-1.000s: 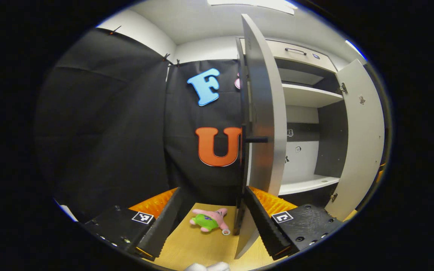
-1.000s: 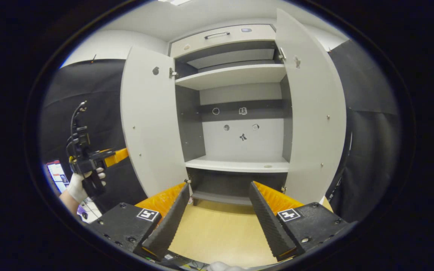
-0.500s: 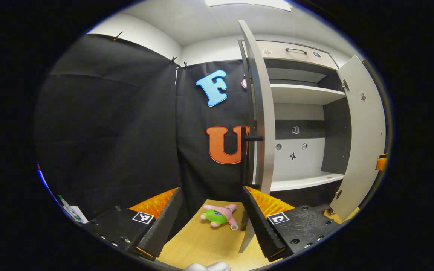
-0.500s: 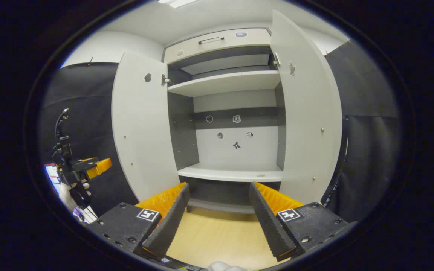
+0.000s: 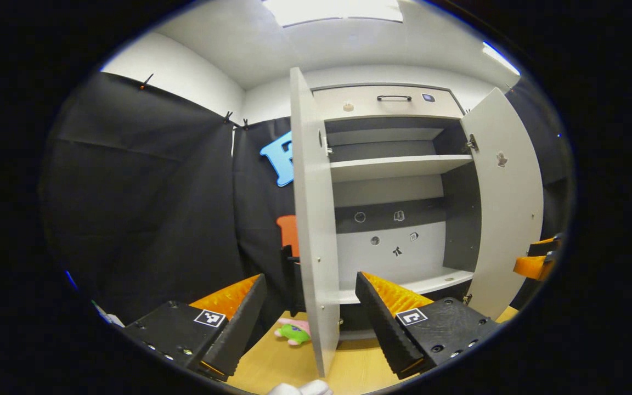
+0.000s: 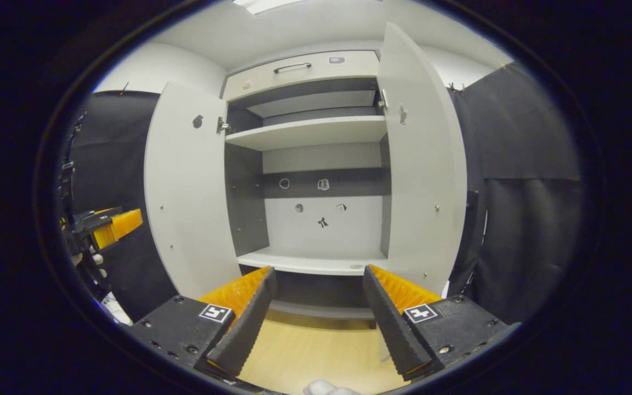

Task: Open the right door of the double-door shoe cabinet with the right hand, and open the left door with the left hand.

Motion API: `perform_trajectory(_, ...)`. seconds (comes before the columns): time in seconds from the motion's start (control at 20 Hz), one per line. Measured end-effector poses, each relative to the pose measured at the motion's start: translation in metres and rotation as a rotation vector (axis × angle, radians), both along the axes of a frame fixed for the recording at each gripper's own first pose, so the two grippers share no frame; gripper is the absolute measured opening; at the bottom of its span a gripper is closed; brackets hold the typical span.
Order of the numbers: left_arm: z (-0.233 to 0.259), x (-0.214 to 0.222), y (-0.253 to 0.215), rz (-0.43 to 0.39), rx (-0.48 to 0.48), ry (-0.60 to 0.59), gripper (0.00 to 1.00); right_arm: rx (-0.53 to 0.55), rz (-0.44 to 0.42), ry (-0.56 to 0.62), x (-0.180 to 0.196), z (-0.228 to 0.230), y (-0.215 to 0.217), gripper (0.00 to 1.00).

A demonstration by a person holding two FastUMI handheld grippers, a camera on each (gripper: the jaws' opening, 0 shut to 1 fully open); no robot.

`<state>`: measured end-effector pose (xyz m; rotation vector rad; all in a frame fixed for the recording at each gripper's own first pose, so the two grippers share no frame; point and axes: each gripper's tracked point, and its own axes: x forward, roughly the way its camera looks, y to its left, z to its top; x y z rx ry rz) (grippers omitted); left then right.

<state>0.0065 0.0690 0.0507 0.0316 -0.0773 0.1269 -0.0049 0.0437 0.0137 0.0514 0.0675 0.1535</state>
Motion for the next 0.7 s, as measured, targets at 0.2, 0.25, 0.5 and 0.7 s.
perform_trajectory(0.2,-0.018,0.006,-0.050,-0.078,-0.003,0.037,0.96,0.006,-0.044,-0.003,-0.002,-0.001,-0.013,0.99)
perform_trajectory(0.25,-0.025,0.007,-0.060,-0.102,-0.014,0.051,0.96,0.008,-0.056,-0.002,-0.003,-0.002,-0.017,0.97)
perform_trajectory(0.5,-0.048,0.009,-0.086,-0.141,-0.015,0.101,0.96,0.012,-0.105,0.007,-0.007,-0.009,-0.031,0.99)
perform_trajectory(0.7,-0.049,0.008,-0.083,-0.130,0.010,0.095,0.96,0.008,-0.130,0.023,-0.008,-0.016,-0.035,0.99)
